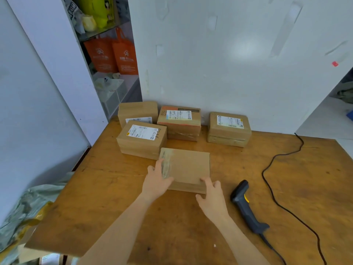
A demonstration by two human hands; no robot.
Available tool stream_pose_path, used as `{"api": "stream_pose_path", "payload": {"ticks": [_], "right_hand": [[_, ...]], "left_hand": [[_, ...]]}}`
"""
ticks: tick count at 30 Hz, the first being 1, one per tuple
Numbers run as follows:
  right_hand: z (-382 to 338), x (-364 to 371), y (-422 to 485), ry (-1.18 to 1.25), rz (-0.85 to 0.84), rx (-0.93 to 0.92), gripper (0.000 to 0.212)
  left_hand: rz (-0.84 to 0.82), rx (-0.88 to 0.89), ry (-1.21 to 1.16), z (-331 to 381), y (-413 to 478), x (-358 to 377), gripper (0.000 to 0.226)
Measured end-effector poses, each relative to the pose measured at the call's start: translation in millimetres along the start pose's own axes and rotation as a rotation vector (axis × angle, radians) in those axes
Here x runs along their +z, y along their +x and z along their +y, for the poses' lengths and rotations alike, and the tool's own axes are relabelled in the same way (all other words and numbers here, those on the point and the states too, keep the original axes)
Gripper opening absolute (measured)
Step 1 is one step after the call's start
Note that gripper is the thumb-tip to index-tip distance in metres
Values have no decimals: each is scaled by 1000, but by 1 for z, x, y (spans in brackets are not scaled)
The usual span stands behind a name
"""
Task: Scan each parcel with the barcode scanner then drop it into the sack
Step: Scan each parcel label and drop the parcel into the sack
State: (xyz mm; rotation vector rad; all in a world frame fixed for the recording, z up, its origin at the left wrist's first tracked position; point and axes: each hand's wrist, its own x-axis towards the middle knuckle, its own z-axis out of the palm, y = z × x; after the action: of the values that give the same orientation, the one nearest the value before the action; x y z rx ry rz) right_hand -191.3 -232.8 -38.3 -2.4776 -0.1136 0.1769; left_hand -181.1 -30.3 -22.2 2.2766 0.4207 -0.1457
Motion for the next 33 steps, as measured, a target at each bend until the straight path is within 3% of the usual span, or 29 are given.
{"api": "stream_pose_path", "payload": {"ticks": [5,11,15,21,22,26,27,28,31,33], "right_hand": [[-3,10,-52,11,70,32,47],[2,28,-111,159,172,155,33],[15,38,-131,335,94,328,39],[24,35,-125,464,35,354,47],[24,33,-122,507,26,349,46],[15,15,-104,785,-121,405,19],[13,10,-97,863,-152,444,23],[12,6,-91,938,-173,484,31],[16,-6,-72,1197,-203,584,79],[21,-14,-60,1306,-220,601,92]], "left_hand": [[61,-128,11,-17,-30,4,73],[67,-81,-135,-46,-60,9,65],[9,-116,-254,-71,-86,20,51],[-208,-193,-677,-75,-92,10,50],[-208,-222,-740,-71,-90,9,56],[-150,-374,-850,-50,-79,5,126],[-142,-395,-860,-45,-77,2,131],[-132,-423,-870,-41,-74,1,122],[-20,-424,-1020,-34,-65,1,58],[29,-410,-1100,-27,-61,0,39]]}}
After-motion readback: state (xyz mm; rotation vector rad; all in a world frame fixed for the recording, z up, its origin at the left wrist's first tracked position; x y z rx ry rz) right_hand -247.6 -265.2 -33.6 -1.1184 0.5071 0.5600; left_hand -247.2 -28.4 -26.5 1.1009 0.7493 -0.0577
